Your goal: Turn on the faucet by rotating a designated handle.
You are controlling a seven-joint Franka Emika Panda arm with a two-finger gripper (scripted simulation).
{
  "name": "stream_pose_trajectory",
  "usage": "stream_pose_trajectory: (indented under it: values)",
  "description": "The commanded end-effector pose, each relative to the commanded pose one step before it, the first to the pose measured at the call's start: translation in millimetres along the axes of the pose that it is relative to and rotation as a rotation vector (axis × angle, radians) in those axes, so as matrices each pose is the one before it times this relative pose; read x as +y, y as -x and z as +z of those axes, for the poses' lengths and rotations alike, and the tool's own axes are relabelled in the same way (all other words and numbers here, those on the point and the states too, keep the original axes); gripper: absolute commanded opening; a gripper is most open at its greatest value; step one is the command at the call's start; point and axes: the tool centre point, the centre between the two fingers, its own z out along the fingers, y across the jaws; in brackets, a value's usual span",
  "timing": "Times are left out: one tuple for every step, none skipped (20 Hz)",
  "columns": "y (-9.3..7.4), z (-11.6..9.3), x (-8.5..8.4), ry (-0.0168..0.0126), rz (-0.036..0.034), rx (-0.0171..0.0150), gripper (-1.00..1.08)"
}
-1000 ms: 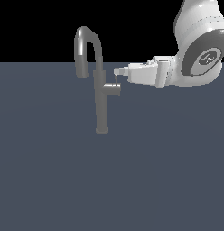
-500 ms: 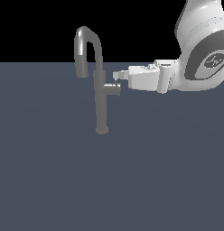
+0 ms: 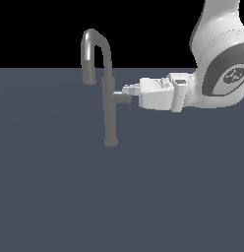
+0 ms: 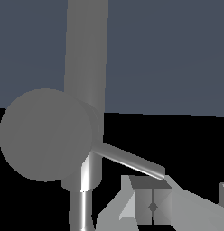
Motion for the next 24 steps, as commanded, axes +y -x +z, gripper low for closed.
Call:
stream_pose_trajectory:
  values:
    - [-18.4,0.34,4.77,-0.00012,0.01932,0.00168,-1.0]
    - [-6.67,0.03,1.38,0.00011,0.0046,0.00029,-1.0]
    - [-6.63,0.03,1.36,0.00011,0.00457,0.00029,-1.0]
    - [-6.58,0.03,1.35,0.00011,0.00452,0.00029,-1.0]
    - [-6.56,0.03,1.33,0.0001,0.00452,0.00029,-1.0]
    - [-6.52,0.02,1.29,0.00009,0.00449,0.00029,-1.0]
    - [0.0,0.0,0.0,0.0,0.0,0.0,-1.0]
    - [25.33,-0.36,-8.67,0.00195,-0.04338,-0.00601,-1.0]
    - [-5.26,0.02,-0.56,-0.00018,0.00424,0.00057,-1.0]
    - [-5.24,0.02,-0.56,-0.00018,0.00421,0.00057,-1.0]
    - [-5.23,0.02,-0.56,-0.00018,0.00421,0.00057,-1.0]
    - [-5.21,0.02,-0.56,-0.00018,0.00421,0.00057,-1.0]
    - [-5.19,0.02,-0.56,-0.00018,0.00419,0.00057,-1.0]
    - [-5.16,0.02,-0.56,-0.00018,0.00416,0.00057,-1.0]
    - [-5.15,0.02,-0.57,-0.00018,0.00416,0.00057,-1.0]
    - [-5.13,0.01,-0.57,-0.00018,0.00416,0.00057,-1.0]
    - [-5.1,0.01,-0.57,-0.00018,0.00413,0.00057,-1.0]
    - [-5.07,0.01,-0.58,-0.00019,0.0041,0.00058,-1.0]
    - [0.0,0.0,0.0,0.0,0.0,0.0,-1.0]
    - [34.7,-0.45,-7.26,0.00983,-0.05818,-0.01383,-1.0]
    - [-4.2,0.01,-1.44,-0.00076,0.0046,0.00107,-1.0]
    - [-4.2,0.0,-1.44,-0.00076,0.0046,0.00107,-1.0]
    - [-4.18,0.0,-1.43,-0.00075,0.00458,0.00106,-1.0]
    - [-4.17,0.0,-1.43,-0.00075,0.00458,0.00106,-1.0]
